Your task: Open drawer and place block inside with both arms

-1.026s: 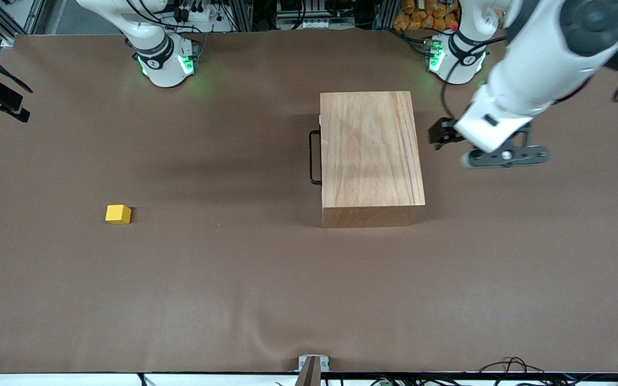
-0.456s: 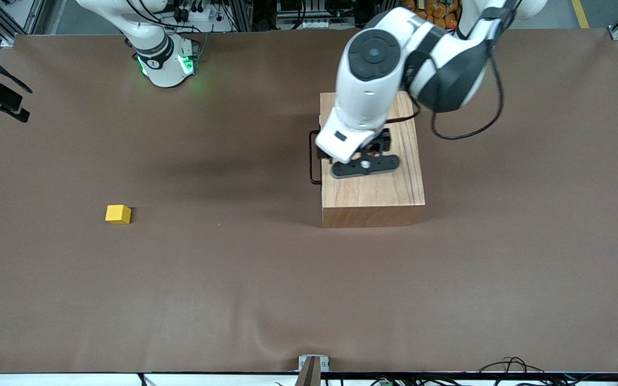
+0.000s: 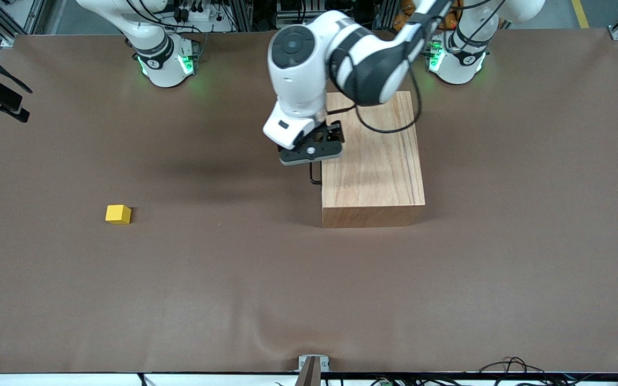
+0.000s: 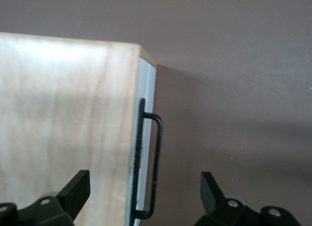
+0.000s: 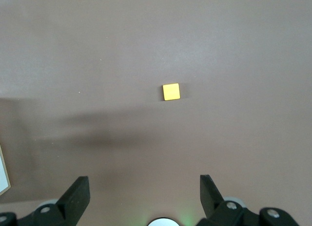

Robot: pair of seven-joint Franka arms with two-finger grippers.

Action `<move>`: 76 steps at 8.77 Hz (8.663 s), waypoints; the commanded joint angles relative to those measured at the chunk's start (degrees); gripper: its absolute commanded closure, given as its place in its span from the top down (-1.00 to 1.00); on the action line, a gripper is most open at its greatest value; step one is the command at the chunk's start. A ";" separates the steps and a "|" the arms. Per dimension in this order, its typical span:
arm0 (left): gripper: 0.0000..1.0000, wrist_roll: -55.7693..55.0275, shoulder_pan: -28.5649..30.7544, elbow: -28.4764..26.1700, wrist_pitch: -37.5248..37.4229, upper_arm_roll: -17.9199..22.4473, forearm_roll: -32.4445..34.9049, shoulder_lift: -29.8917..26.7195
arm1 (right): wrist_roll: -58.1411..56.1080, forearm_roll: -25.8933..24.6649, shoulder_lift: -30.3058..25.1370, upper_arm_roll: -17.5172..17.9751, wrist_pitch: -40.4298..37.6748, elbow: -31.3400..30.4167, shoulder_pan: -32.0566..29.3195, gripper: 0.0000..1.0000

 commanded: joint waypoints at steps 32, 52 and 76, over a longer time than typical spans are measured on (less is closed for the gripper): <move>1.00 -0.71 -7.55 6.12 4.50 3.22 3.28 15.24 | -0.47 -0.08 0.46 0.51 -0.73 1.15 -0.79 1.00; 1.00 -0.71 -7.11 6.12 12.76 2.87 -2.25 15.42 | -0.47 -0.08 0.46 0.51 -0.73 1.15 -0.79 1.00; 1.00 -5.98 -6.41 6.12 19.99 1.90 -3.22 10.96 | -0.47 -0.08 1.42 0.51 -0.73 1.24 -0.87 1.00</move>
